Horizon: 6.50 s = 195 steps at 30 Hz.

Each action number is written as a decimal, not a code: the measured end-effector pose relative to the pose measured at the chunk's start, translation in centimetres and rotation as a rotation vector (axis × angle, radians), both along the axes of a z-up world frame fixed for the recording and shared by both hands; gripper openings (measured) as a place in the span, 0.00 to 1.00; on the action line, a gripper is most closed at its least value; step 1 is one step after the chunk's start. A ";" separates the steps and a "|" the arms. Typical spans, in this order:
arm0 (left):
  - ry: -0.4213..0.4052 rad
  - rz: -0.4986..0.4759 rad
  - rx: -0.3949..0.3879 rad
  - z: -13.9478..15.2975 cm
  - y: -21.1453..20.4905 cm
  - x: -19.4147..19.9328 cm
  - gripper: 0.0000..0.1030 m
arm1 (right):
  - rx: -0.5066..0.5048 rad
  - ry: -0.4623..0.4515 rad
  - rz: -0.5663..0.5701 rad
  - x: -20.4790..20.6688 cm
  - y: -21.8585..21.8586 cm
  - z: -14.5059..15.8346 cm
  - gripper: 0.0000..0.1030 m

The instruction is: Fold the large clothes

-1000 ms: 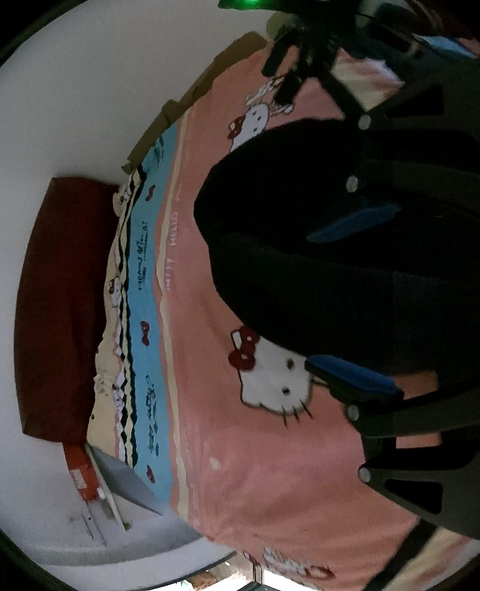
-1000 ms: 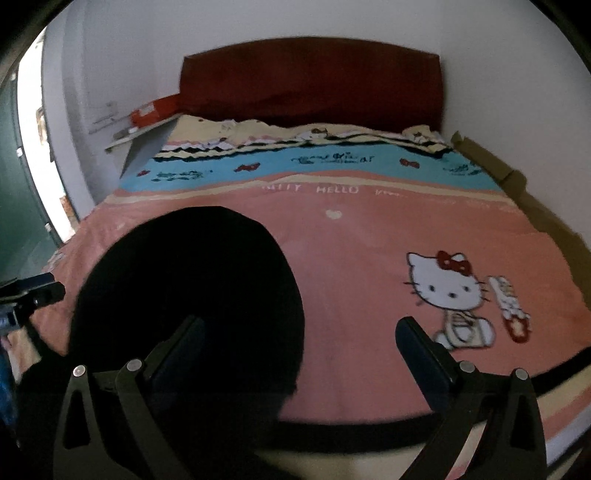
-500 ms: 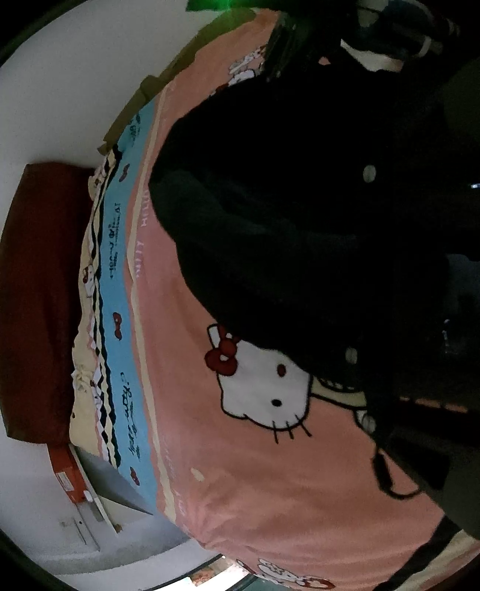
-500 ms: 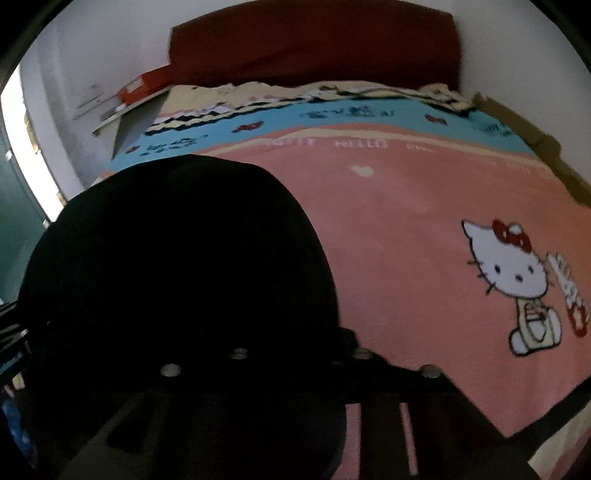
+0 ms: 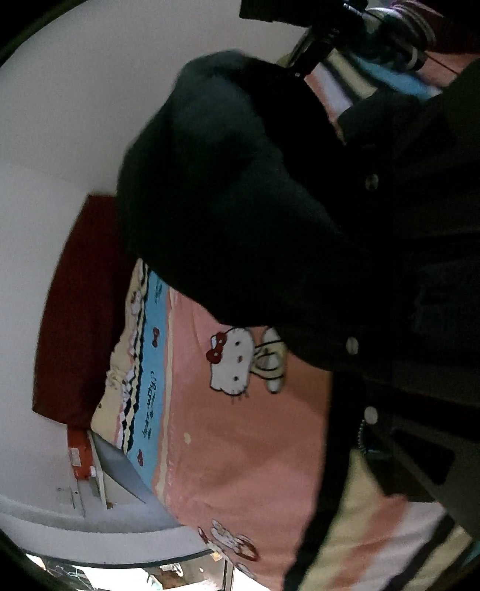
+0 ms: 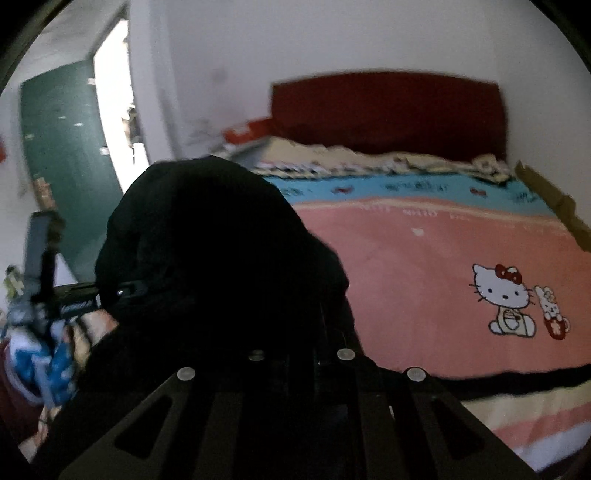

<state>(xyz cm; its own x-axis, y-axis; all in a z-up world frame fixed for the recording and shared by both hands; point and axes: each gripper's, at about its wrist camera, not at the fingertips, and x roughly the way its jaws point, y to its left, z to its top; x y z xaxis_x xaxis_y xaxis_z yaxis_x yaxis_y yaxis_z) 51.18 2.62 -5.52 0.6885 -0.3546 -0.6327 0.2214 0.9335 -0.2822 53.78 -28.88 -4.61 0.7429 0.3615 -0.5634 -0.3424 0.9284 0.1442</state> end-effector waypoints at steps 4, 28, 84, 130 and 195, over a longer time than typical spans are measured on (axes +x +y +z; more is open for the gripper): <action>-0.013 -0.022 0.021 -0.6 0.4 -6.4 0.08 | 0.032 -0.037 0.024 -7.9 -0.6 -0.4 0.08; 0.011 -0.066 0.179 -7.5 -3.1 -15.0 0.17 | -0.129 0.139 -0.024 -15.9 -1.4 -10.5 0.12; 0.032 -0.154 0.164 -5.7 -7.2 -9.7 0.49 | -0.145 0.209 0.055 -9.6 3.6 -8.1 0.64; 0.129 -0.155 0.279 -11.6 -8.4 -15.2 0.57 | -0.299 0.338 0.053 -14.7 4.8 -14.2 0.66; 0.062 -0.025 0.295 -8.6 -8.2 -14.6 0.59 | -0.255 0.288 0.028 -16.2 5.9 -10.6 0.71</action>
<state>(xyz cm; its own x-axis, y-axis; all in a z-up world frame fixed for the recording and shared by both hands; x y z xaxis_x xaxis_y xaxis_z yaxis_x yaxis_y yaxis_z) 36.56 -5.55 -14.07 0.6390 -0.1660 -0.7511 0.2363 0.9716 -0.0136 37.62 -22.99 -15.24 0.5324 0.2009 -0.8223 -0.3476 0.9376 0.0041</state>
